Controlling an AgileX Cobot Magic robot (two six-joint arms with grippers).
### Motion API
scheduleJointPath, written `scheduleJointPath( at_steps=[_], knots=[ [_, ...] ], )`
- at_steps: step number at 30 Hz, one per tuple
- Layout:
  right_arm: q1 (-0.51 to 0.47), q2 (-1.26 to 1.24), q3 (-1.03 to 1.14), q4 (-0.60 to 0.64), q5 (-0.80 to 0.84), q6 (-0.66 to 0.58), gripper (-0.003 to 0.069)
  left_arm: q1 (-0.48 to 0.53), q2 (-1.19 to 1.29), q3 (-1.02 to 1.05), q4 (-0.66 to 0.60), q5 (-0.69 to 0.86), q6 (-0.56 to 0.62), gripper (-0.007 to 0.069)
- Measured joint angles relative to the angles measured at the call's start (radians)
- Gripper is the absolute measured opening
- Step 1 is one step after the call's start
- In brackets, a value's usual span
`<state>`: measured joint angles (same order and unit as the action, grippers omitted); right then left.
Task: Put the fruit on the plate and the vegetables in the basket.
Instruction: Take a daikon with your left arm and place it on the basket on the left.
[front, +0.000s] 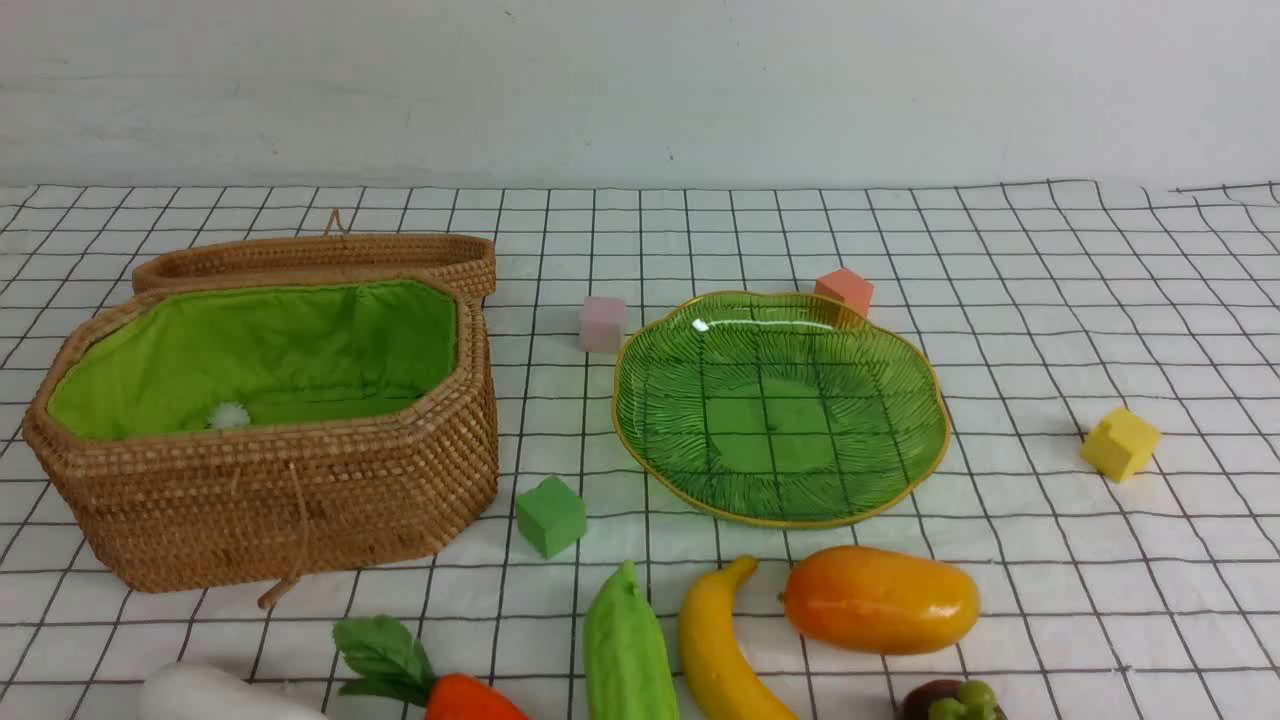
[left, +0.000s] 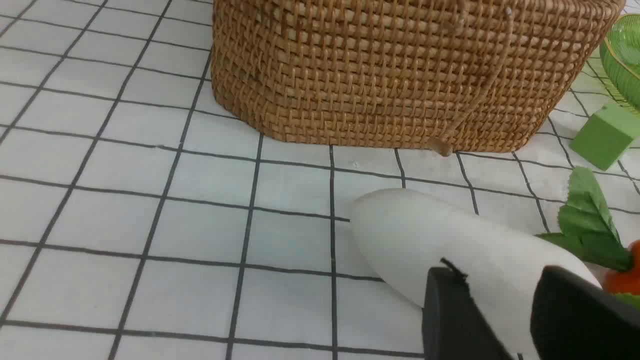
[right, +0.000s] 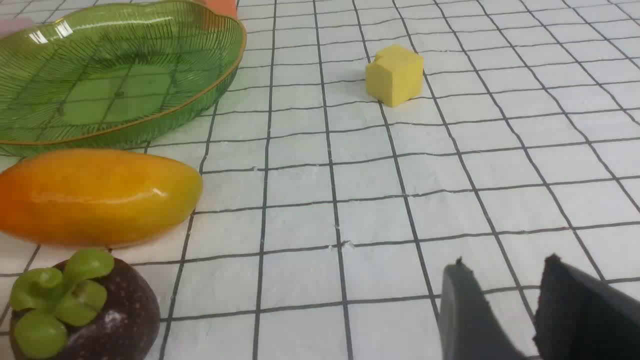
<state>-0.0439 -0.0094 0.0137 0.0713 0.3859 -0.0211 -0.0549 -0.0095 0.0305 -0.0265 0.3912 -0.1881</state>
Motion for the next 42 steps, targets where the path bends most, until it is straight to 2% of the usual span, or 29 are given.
scheduleJointPath(
  at_steps=[11, 15, 18, 23, 24, 25, 28, 32, 35, 36, 39, 42],
  knots=[
    [0.0, 0.0, 0.0, 0.0, 0.0, 0.0, 0.0239, 0.0, 0.0, 0.0, 0.019, -0.009, 0.0, 0.0239],
    [0.0, 0.0, 0.0, 0.0, 0.0, 0.0, 0.0239, 0.0, 0.0, 0.0, 0.0, -0.078, -0.017, 0.0239],
    [0.0, 0.0, 0.0, 0.0, 0.0, 0.0, 0.0239, 0.0, 0.0, 0.0, -0.057, -0.182, -0.061, 0.0239],
    [0.0, 0.0, 0.0, 0.0, 0.0, 0.0, 0.0239, 0.0, 0.0, 0.0, -0.246, -0.487, -0.226, 0.0239],
    [0.0, 0.0, 0.0, 0.0, 0.0, 0.0, 0.0239, 0.0, 0.0, 0.0, -0.257, -0.514, -0.228, 0.0239],
    [0.0, 0.0, 0.0, 0.0, 0.0, 0.0, 0.0239, 0.0, 0.0, 0.0, -0.285, -0.621, -0.249, 0.0239],
    [0.0, 0.0, 0.0, 0.0, 0.0, 0.0, 0.0239, 0.0, 0.0, -0.034, -0.298, -0.697, -0.268, 0.0239],
    [0.0, 0.0, 0.0, 0.0, 0.0, 0.0, 0.0239, 0.0, 0.0, -0.194, -0.272, -0.606, -0.27, 0.0239],
    [0.0, 0.0, 0.0, 0.0, 0.0, 0.0, 0.0239, 0.0, 0.073, -0.45, -0.263, -0.391, -0.27, 0.0239],
    [0.0, 0.0, 0.0, 0.0, 0.0, 0.0, 0.0239, 0.0, 0.087, -0.465, -0.263, -0.381, -0.27, 0.0239],
    [0.0, 0.0, 0.0, 0.0, 0.0, 0.0, 0.0239, 0.0, 0.23, -0.688, -0.26, -0.071, -0.27, 0.0239],
    [0.0, 0.0, 0.0, 0.0, 0.0, 0.0, 0.0239, 0.0, 0.376, -0.772, -0.235, 0.216, -0.27, 0.0239]
  ],
)
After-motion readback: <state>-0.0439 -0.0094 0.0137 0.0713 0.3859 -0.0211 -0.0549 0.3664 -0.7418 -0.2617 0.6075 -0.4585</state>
